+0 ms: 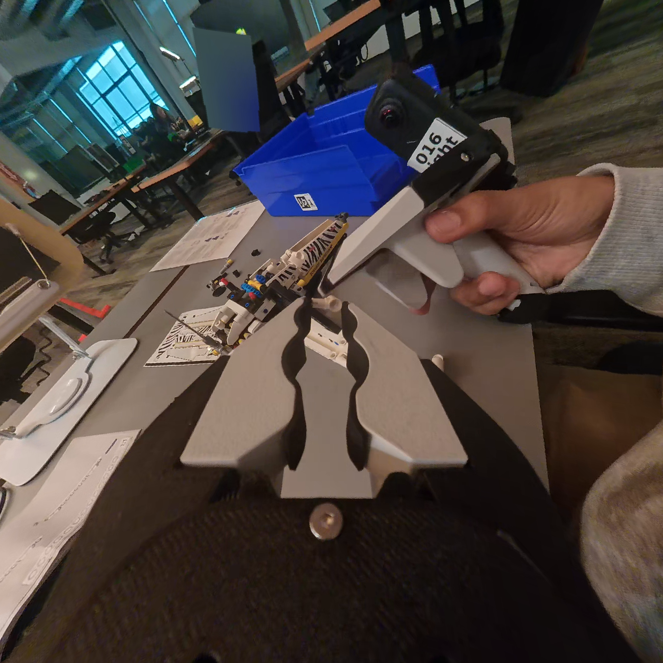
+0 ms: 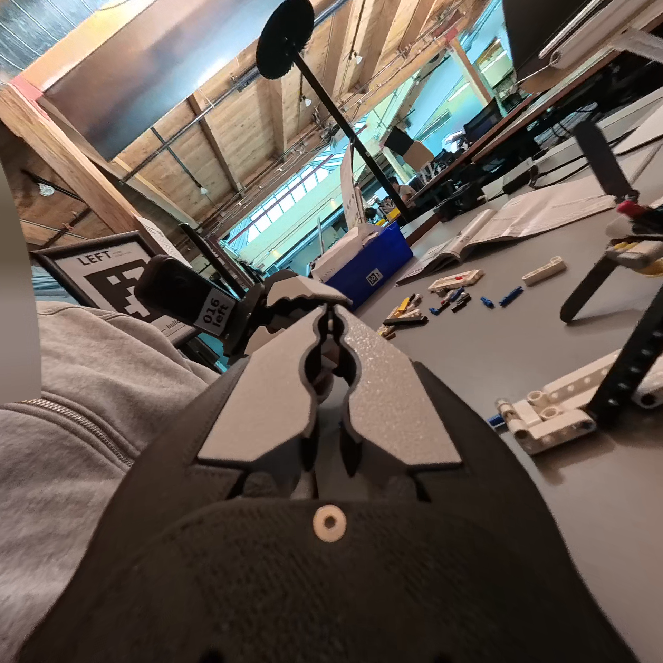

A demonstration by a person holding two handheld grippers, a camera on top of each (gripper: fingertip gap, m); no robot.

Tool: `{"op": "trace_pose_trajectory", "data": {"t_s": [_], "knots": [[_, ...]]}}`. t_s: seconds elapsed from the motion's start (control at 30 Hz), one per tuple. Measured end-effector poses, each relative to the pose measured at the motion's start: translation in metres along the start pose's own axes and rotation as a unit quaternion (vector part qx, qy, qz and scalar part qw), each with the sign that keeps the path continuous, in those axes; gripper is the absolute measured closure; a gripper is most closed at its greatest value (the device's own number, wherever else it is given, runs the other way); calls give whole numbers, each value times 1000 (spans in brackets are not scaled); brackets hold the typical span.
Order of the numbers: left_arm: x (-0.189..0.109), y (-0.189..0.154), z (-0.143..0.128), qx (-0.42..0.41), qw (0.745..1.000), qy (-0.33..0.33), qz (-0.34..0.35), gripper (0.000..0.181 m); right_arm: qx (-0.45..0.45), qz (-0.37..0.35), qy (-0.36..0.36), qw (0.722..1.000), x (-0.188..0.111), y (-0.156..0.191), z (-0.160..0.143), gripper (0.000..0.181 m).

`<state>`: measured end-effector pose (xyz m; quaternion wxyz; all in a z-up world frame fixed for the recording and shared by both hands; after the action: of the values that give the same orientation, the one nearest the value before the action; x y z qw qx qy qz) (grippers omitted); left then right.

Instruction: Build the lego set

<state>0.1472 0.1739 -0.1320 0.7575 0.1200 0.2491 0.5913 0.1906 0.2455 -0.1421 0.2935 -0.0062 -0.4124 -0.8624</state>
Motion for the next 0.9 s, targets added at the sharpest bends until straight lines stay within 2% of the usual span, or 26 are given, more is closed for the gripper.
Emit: {"op": "trace_pose_trajectory", "data": {"t_s": [0.07, 0.13, 0.2, 0.27, 0.4, 0.57, 0.63, 0.77, 0.9], "knots": [[-1, 1, 1, -5, 1000, -4, 0, 166, 3, -15, 8, 1000, 1, -3, -1, 164], [-1, 1, 1, -4, 1000, -6, 0, 166, -2, -29, 21, 999, 4, -4, -4, 157], [-1, 1, 1, 3, 1000, -1, 2, 166, -11, -31, 34, 999, 6, -2, -6, 161], [-1, 0, 0, 10, 1000, 3, 4, 166, -23, -34, 39, 998, 6, -1, -6, 173], [0, 1, -1, -1, 1000, 1, 4, 166, -39, -39, 46, 997, 6, -1, -5, 174], [-4, 8, 4, -89, 995, -42, -33, 157, -20, -28, 37, 999, 1, -3, 0, 174], [-7, 12, 5, -132, 988, -61, -56, 153, -7, -19, 48, 999, -1, -3, -1, 174], [-10, 6, 11, -201, 964, -86, -154, 151, 35, 33, 104, 993, 1, 4, -13, 174], [-14, -3, 15, -219, 947, -90, -219, 165, 89, 95, 114, 985, 0, 10, -16, 174]]}}
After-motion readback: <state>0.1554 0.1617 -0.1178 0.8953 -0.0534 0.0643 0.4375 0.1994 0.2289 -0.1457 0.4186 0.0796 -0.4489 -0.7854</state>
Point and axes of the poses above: each gripper's, where its closed fingertips meet, x out along the fingers, z out of its top, y = z × x across the jaws, the point moved 5 cm from there along -x, back along the fingers, and after that the axes turned 5 degrees about x, right-handed, at the moved point
